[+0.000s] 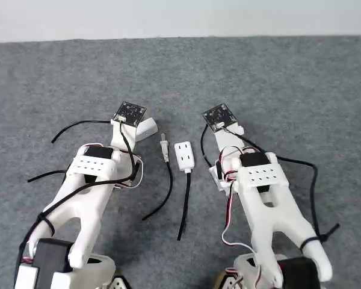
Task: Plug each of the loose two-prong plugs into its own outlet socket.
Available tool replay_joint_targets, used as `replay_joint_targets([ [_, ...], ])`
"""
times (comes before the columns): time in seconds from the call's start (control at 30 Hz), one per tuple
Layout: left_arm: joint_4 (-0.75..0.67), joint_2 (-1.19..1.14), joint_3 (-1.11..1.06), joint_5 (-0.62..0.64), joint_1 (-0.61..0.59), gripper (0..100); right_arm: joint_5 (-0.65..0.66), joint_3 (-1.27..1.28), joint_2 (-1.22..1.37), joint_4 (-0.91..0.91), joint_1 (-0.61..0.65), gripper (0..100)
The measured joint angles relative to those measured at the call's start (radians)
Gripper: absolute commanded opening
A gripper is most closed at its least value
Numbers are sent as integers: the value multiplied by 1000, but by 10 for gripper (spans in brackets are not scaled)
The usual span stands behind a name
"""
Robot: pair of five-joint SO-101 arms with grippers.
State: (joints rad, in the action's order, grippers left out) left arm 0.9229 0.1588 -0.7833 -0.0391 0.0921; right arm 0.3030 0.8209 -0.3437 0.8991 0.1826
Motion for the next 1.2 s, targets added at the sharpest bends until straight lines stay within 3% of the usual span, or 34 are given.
replay_joint_targets([
  [0.27, 0, 0, 0, 0, 0, 15, 34, 40, 28, 0, -31, 9],
  [0.47, 0, 0, 0, 0, 0, 15, 46, 46, 95, -2, 49, 9],
  [0.87, 0, 0, 0, 0, 0, 15, 46, 38, 109, -2, 68, 11],
  [1.03, 0, 0, 0, 0, 0, 15, 81, 34, 64, -2, 71, 105],
  [1.2, 0, 0, 0, 0, 0, 15, 123, 34, 57, -2, 71, 97],
])
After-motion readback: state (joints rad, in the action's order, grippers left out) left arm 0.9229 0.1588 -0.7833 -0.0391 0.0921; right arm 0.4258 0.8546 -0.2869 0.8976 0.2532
